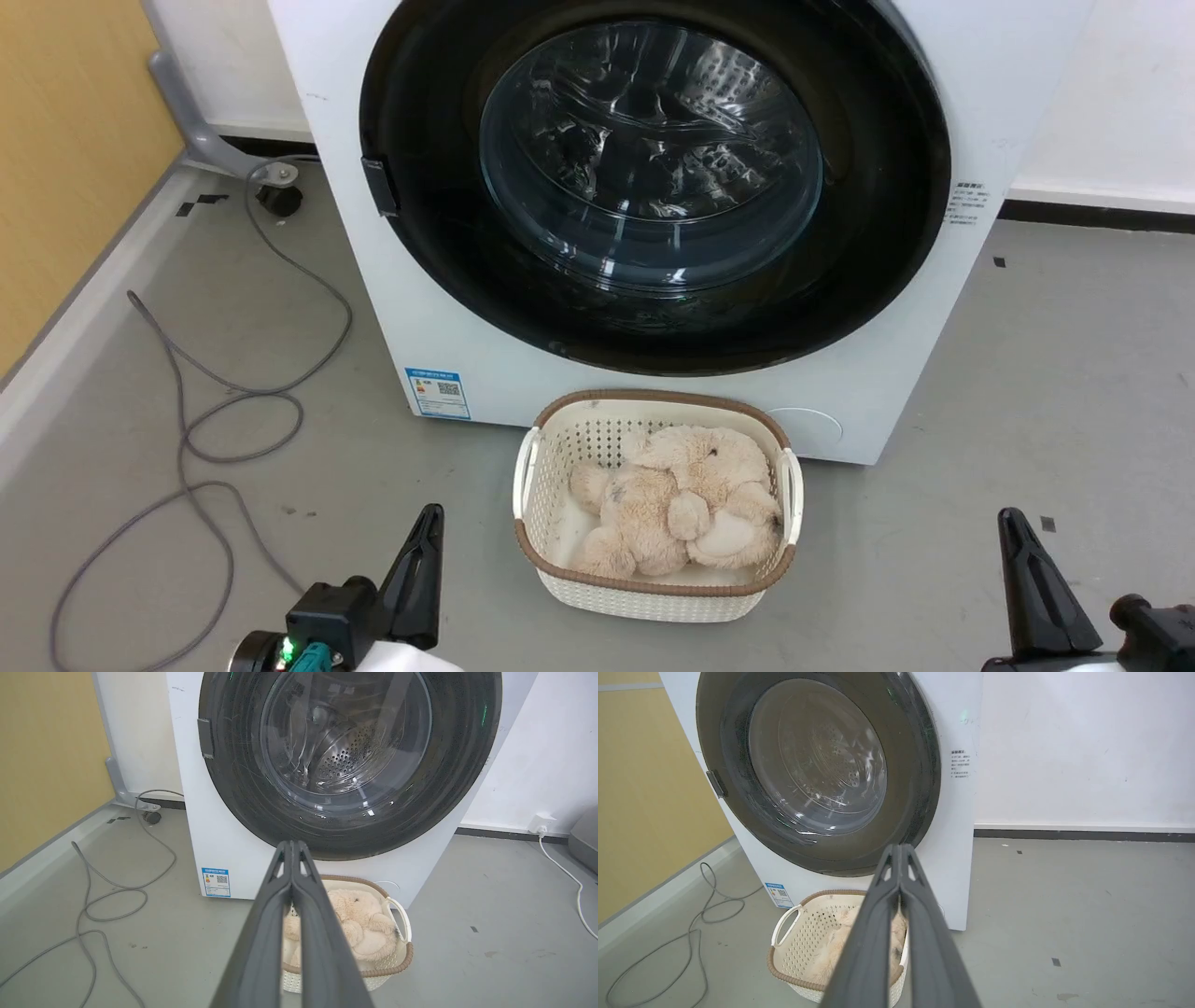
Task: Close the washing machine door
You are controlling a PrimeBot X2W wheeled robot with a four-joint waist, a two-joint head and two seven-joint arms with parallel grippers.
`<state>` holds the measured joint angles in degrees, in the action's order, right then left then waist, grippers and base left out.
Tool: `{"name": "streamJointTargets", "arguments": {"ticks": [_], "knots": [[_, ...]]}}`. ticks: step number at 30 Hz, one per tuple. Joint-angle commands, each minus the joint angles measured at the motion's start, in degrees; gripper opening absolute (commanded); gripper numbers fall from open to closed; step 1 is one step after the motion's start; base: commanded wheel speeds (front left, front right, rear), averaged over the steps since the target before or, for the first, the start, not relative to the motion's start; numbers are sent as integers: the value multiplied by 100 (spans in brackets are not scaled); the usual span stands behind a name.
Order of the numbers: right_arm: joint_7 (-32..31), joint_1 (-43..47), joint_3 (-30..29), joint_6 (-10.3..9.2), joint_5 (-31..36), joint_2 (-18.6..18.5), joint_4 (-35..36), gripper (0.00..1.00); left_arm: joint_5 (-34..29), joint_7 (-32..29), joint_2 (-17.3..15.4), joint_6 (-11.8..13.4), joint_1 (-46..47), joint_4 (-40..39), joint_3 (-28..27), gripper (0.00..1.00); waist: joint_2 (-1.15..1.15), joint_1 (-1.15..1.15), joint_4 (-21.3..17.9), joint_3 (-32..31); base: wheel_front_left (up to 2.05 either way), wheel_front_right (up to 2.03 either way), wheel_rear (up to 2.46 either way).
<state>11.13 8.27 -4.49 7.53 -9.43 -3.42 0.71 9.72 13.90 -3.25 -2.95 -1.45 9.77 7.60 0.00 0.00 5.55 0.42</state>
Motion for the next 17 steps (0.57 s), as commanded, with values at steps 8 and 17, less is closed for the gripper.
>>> {"name": "streamJointTargets", "arguments": {"ticks": [8, 17], "knots": [[-86, -95, 38, -1, 85, 7, -8, 0, -115, -109, 1, 36, 18, -87, -70, 0, 0, 0, -38, -3, 0, 0, 0], [-170, -155, 72, -1, 156, 10, -13, 0, -185, -214, 4, 57, 28, -160, -126, 0, 0, 0, -80, -6, 0, 0, 0]]}}
